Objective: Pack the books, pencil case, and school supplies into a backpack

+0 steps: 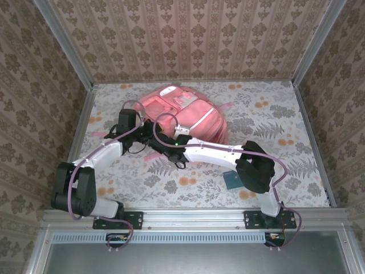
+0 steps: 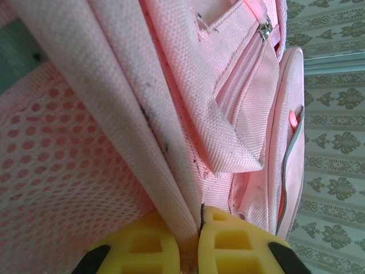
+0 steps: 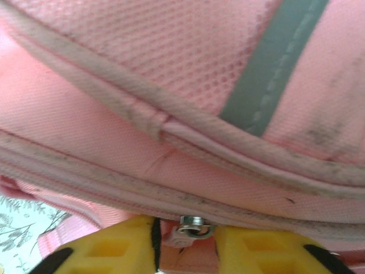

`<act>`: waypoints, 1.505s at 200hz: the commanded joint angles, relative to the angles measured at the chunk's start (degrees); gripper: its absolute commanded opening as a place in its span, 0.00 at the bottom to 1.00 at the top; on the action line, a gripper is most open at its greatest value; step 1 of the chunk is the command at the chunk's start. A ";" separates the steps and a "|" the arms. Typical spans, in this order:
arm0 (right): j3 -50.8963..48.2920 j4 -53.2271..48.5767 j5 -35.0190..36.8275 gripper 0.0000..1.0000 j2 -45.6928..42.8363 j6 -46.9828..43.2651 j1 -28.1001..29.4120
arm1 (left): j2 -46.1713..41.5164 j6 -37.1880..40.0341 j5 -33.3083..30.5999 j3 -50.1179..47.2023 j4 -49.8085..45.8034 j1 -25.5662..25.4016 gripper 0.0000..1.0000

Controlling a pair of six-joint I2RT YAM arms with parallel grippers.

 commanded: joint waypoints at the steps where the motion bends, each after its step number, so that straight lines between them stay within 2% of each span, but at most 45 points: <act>1: 1.93 -7.33 7.16 0.25 0.72 0.99 -1.15 | -2.29 0.86 1.10 -0.10 1.14 -0.10 0.03; 34: 0.52 -10.75 7.25 0.16 -1.95 -1.36 -1.16 | -2.27 1.86 -0.43 -0.14 0.04 0.07 0.03; 79: -4.68 -7.47 2.66 0.15 -6.38 -13.99 -1.26 | -2.26 3.12 -1.03 -0.20 -0.89 0.71 0.02; 126: -6.15 -11.71 3.40 0.15 -8.59 -18.67 -2.08 | -2.02 3.67 -1.31 -0.05 -1.42 1.31 0.02; 160: -10.52 -2.59 -5.73 0.16 -10.50 -27.78 -3.67 | -1.99 3.83 -1.05 0.26 -1.44 1.39 0.01; 177: -10.28 -0.63 -8.80 0.22 -9.81 -31.75 -3.98 | -2.12 4.02 -0.95 0.46 -1.69 1.39 0.02; 191: -9.15 -0.99 -8.58 0.26 -8.63 -33.74 -3.98 | -2.10 4.02 -0.84 0.47 -1.81 1.46 0.02; 209: -8.31 -1.09 -6.92 0.27 -7.58 -36.05 -3.98 | -2.18 4.10 -0.78 0.34 -1.90 1.45 0.02; 285: -10.14 3.31 -5.79 0.24 -7.52 -44.02 -3.81 | -2.28 4.24 -0.69 0.79 -2.29 1.39 0.03; 301: -9.82 2.68 -4.50 0.20 -7.37 -44.71 -3.76 | -2.35 4.39 -1.06 0.91 -2.73 1.50 0.02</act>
